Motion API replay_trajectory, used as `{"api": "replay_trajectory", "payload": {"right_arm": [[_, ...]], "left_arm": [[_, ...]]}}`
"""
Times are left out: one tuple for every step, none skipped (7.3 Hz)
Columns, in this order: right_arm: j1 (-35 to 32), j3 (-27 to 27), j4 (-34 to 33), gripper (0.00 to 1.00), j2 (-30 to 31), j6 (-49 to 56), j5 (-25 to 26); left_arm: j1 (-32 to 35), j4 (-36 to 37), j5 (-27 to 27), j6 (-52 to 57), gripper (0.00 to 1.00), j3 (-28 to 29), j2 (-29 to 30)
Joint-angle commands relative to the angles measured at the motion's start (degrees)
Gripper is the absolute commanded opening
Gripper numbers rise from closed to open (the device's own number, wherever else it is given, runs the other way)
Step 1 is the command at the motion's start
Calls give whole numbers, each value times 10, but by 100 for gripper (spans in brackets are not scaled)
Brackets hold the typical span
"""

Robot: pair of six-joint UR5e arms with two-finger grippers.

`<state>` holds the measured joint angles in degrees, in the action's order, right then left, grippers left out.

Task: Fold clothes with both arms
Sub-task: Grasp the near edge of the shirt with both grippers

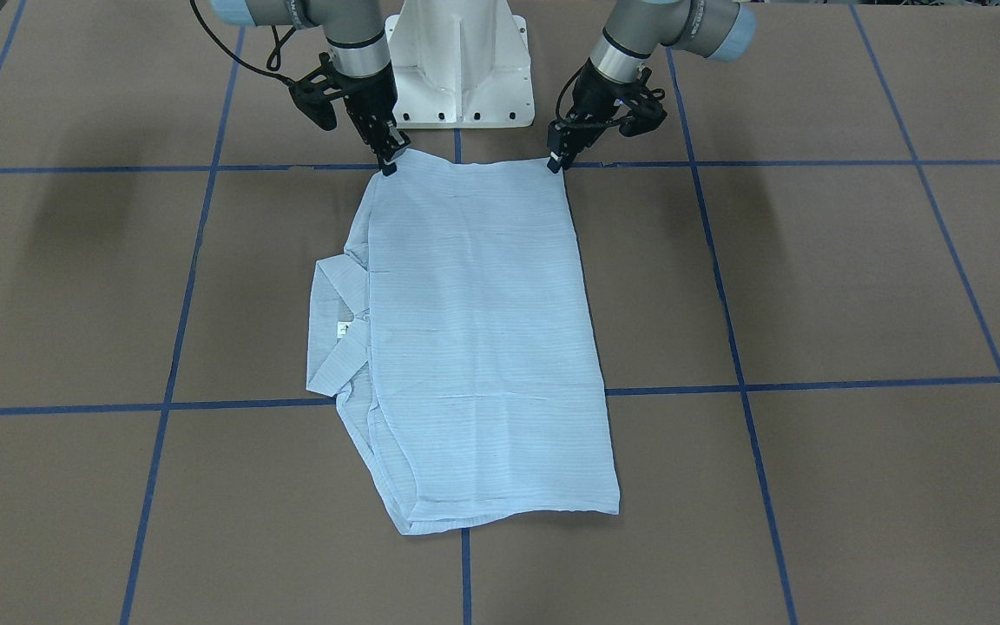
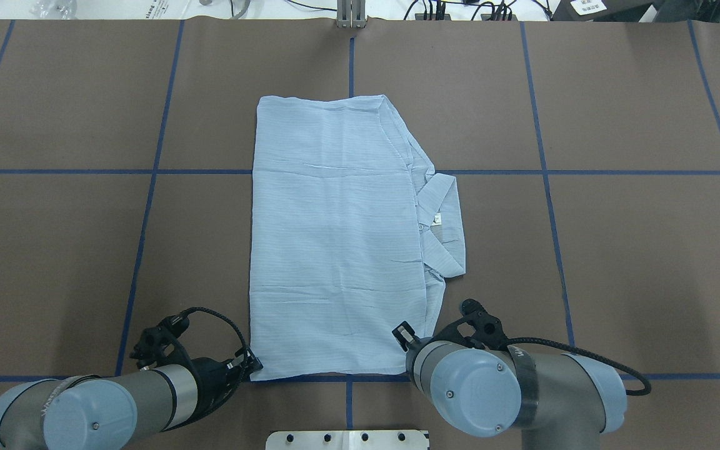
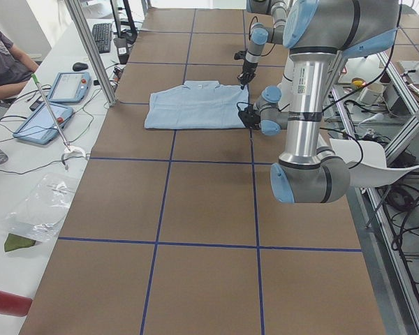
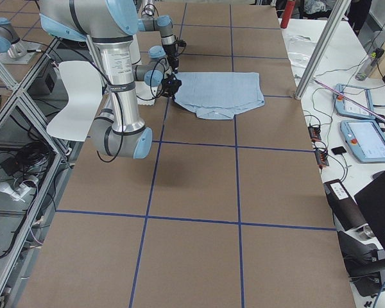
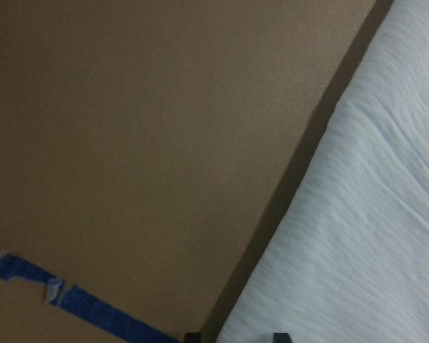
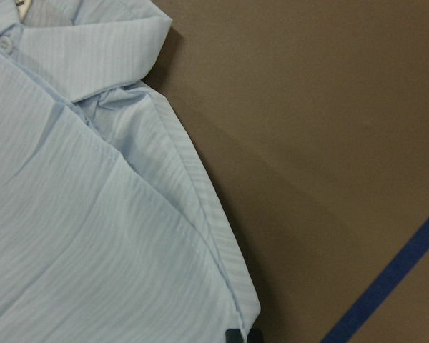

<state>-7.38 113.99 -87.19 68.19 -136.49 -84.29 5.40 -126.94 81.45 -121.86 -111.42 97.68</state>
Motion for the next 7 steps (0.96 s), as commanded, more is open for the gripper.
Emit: {"api": "replay_trajectory", "payload": {"right_arm": [[0, 0, 0, 0, -1, 0, 0], [1, 0, 0, 0, -1, 0, 0], [1, 0, 0, 0, -2, 0, 0], [1, 1, 0, 0, -2, 0, 0], [1, 1, 0, 0, -2, 0, 0], [1, 1, 0, 0, -2, 0, 0], [1, 2, -1, 0, -2, 0, 0]], "left_arm": [[0, -1, -3, -5, 31, 1, 1], [0, 0, -3, -5, 31, 1, 1], [0, 0, -3, -5, 32, 0, 2], [-1, 0, -3, -5, 37, 0, 1], [-5, 0, -3, -5, 37, 1, 1], [-5, -1, -3, -5, 37, 1, 1], [-5, 0, -3, -5, 36, 1, 1]]}}
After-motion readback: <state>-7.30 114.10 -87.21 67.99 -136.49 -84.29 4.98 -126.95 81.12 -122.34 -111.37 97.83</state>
